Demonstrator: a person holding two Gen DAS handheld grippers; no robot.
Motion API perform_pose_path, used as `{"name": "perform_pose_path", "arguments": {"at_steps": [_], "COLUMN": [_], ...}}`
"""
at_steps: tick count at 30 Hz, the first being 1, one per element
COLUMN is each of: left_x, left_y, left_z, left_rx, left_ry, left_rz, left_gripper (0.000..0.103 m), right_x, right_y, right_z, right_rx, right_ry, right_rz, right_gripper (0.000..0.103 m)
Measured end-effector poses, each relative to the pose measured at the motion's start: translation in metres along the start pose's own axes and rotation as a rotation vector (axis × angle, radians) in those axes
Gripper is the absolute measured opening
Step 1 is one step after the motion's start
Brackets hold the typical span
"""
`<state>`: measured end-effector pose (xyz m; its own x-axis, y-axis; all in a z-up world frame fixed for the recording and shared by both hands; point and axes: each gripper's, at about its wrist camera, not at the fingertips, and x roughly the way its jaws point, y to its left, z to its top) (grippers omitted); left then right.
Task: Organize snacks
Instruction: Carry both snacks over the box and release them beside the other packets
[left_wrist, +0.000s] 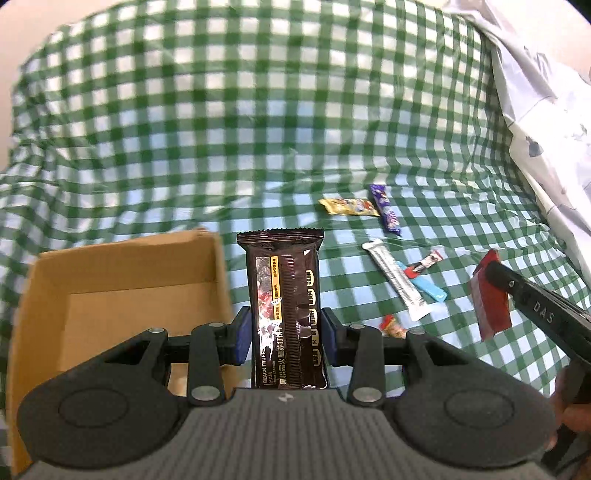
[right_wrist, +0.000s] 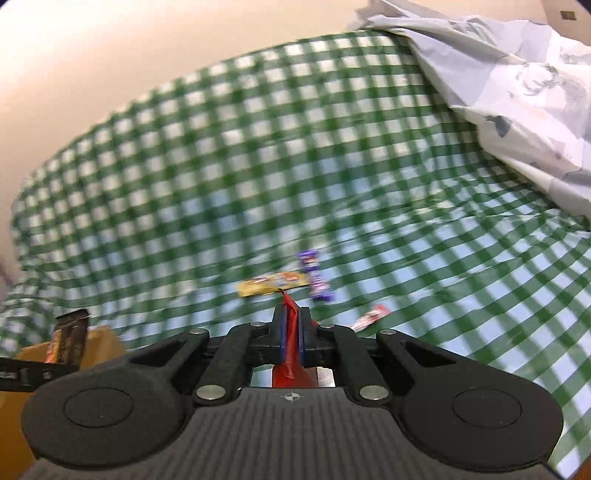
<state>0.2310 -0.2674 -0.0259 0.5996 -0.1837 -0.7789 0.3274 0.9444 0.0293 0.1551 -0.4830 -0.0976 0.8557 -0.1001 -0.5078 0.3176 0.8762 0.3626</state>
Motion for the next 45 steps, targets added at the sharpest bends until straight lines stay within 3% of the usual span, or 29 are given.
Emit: {"name": "perform_pose_path", "arguments": {"at_steps": [11, 21, 32, 45], "left_x": [-0.074, -0.085, -0.074, -0.040], "left_y": [0.101, 0.181, 0.212, 0.220], "left_z": [-0.050, -0.090, -0.105, -0.108], "left_rx": [-0.088, -0.173, -0.207, -0.212], "left_ry": [-0.023, 0.019, 0.054, 0.114], "left_rz": [0.057, 0.105, 0.093, 0.093], "left_gripper": [0.043, 0.043, 0.043, 0.043], "right_x": [-0.062, -0.075, -0.071, -0.041], "right_y": [0.107, 0.192, 0.243, 0.257], "right_z": [-0.022, -0.038, -0.062, -0.086], "right_rx": [-0.102, -0.216, -0.283, -0.293], "right_ry": [0.063, 0.111, 0.158, 0.237], "right_rz": [0.186, 0.289, 0.324, 0.318], "right_gripper": [0.005, 0.005, 0.005, 0.006]}}
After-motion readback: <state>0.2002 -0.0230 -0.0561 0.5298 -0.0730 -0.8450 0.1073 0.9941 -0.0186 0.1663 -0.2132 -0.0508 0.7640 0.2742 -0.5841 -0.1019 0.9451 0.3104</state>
